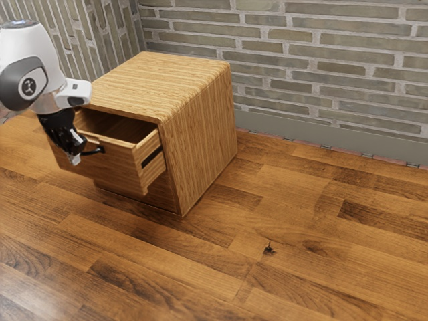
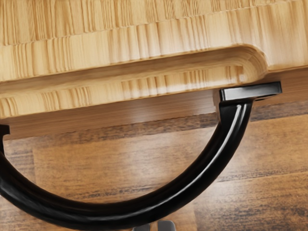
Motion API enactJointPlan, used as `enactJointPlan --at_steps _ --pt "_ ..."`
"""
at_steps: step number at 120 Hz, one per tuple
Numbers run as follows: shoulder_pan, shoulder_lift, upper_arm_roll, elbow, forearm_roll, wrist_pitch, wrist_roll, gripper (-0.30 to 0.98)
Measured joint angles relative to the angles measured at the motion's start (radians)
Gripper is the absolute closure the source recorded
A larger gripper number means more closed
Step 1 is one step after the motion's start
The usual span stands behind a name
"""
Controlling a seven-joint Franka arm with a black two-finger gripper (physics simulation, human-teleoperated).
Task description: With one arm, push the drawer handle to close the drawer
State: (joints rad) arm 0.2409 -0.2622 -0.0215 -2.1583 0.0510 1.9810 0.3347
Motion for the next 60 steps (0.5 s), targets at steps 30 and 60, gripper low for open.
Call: enactJointPlan --at_steps 30,60 --pt "0.0 0.05 -0.002 0.054 0.0 0.013 0.001 0.77" --pt "-0.004 0.109 -0.003 0.118 0.002 0.017 0.001 0.76"
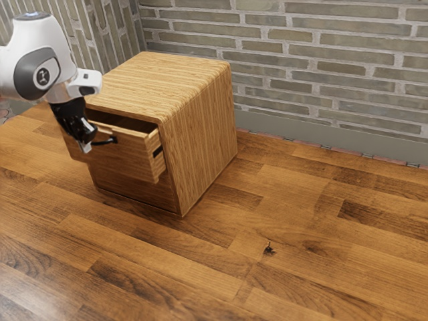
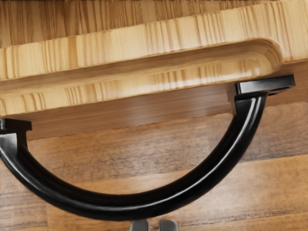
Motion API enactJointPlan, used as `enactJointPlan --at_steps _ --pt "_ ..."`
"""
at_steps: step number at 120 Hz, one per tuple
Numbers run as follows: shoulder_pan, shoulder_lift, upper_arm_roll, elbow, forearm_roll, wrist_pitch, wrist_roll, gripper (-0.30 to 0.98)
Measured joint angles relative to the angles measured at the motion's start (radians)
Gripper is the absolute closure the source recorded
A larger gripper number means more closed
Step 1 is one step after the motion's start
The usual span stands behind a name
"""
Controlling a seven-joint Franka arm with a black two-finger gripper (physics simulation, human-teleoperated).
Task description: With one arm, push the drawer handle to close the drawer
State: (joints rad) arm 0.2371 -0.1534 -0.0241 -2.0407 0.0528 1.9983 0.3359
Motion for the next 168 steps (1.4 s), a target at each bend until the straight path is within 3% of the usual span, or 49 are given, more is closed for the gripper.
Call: enactJointPlan --at_steps 41,168 --pt "-0.002 0.059 0.001 0.076 0.003 0.0 0.0 0.76" --pt "-0.012 0.104 -0.037 0.067 0.028 0.098 -0.067 0.78"
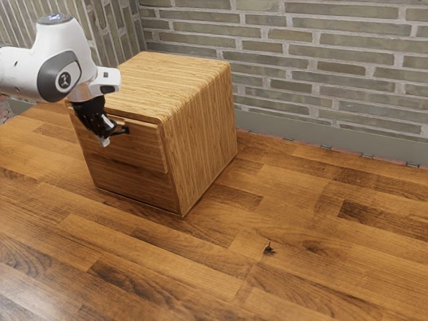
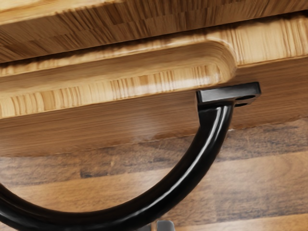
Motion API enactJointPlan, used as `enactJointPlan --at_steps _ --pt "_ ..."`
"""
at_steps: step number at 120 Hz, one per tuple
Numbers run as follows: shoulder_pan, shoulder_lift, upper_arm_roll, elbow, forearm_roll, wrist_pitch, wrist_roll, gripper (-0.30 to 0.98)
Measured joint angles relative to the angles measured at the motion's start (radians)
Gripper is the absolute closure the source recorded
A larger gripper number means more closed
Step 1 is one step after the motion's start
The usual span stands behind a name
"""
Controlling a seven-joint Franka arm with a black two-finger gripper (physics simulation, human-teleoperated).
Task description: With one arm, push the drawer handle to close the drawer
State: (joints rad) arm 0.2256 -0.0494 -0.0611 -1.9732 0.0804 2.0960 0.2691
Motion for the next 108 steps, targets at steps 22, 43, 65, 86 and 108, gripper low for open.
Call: enactJointPlan --at_steps 22,43,65,86,108 --pt "-0.003 0.011 -0.005 0.003 0.005 0.012 -0.017 0.79" --pt "-0.004 0.019 -0.005 0.007 0.008 0.021 -0.029 0.79" --pt "-0.005 0.023 -0.005 0.008 0.01 0.026 -0.038 0.79" --pt "-0.005 0.018 -0.004 0.007 0.009 0.025 -0.047 0.78" --pt "0.006 -0.508 -0.108 -0.257 -0.002 -0.101 -0.091 0.55"
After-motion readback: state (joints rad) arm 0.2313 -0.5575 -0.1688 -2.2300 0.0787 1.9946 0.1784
